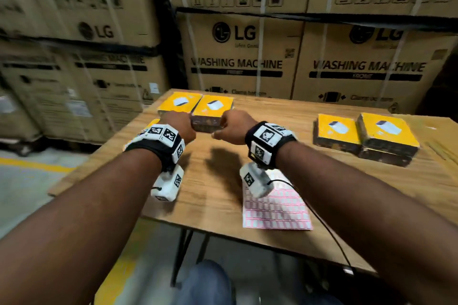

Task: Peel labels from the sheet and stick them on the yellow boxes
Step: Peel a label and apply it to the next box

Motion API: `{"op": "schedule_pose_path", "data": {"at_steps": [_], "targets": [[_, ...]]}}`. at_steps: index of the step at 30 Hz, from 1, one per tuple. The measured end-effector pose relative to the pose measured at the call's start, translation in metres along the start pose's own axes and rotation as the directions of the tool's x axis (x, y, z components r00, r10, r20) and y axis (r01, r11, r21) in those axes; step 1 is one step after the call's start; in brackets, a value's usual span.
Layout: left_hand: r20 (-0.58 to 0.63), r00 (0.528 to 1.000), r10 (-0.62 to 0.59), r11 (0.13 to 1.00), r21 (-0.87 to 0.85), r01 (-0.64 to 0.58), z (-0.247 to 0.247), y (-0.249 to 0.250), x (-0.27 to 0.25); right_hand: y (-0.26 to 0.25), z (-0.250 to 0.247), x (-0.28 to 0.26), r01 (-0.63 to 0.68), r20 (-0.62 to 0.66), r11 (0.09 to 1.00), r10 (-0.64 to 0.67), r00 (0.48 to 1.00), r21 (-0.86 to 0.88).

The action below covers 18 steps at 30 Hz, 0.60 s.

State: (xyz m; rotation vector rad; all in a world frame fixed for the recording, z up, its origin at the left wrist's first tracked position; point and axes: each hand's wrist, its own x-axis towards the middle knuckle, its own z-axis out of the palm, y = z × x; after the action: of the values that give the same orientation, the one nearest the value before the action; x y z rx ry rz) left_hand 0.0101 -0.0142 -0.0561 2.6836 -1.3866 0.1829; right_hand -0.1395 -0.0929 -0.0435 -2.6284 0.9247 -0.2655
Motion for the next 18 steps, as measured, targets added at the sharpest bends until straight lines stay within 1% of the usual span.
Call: {"op": "schedule_pose_path", "data": {"at_steps": [2,4,6,8,11,14,16,18], "targets": [[-0.006,0.997,-0.082,0.997,0.008,0.082,0.001,-0.032,-0.005,-0.032,0.017,0.007,0.050,0.029,0.999,-0.050,0.998,-0.004],[0.044,0.980,-0.195,0.980,0.059,0.192,0.004,-0.057,-0.009,-0.055,0.027,0.009,0.093,0.049,0.996,-0.093,0.994,0.013],[0.105,0.952,-0.286,0.958,0.044,0.283,0.011,-0.079,-0.013,-0.073,0.040,0.013,0.097,0.086,0.995,-0.099,0.991,0.027],[0.159,0.925,-0.346,0.937,0.001,0.350,0.019,-0.095,-0.016,-0.084,0.055,0.019,0.068,0.129,0.997,-0.073,0.989,0.042],[0.201,0.913,-0.354,0.918,-0.108,0.380,0.032,-0.113,-0.020,-0.092,0.075,0.032,0.042,0.196,0.999,-0.046,0.980,0.021],[0.202,0.921,-0.332,0.902,-0.217,0.373,0.042,-0.120,-0.024,-0.094,0.085,0.036,0.075,0.211,0.997,-0.069,0.975,-0.018],[0.188,0.922,-0.338,0.892,-0.250,0.378,0.046,-0.118,-0.027,-0.094,0.091,0.038,0.087,0.211,0.996,-0.078,0.974,-0.030],[0.220,0.918,-0.331,0.888,-0.255,0.381,0.045,-0.115,-0.030,-0.091,0.094,0.039,0.080,0.207,0.997,-0.074,0.975,-0.019]]}}
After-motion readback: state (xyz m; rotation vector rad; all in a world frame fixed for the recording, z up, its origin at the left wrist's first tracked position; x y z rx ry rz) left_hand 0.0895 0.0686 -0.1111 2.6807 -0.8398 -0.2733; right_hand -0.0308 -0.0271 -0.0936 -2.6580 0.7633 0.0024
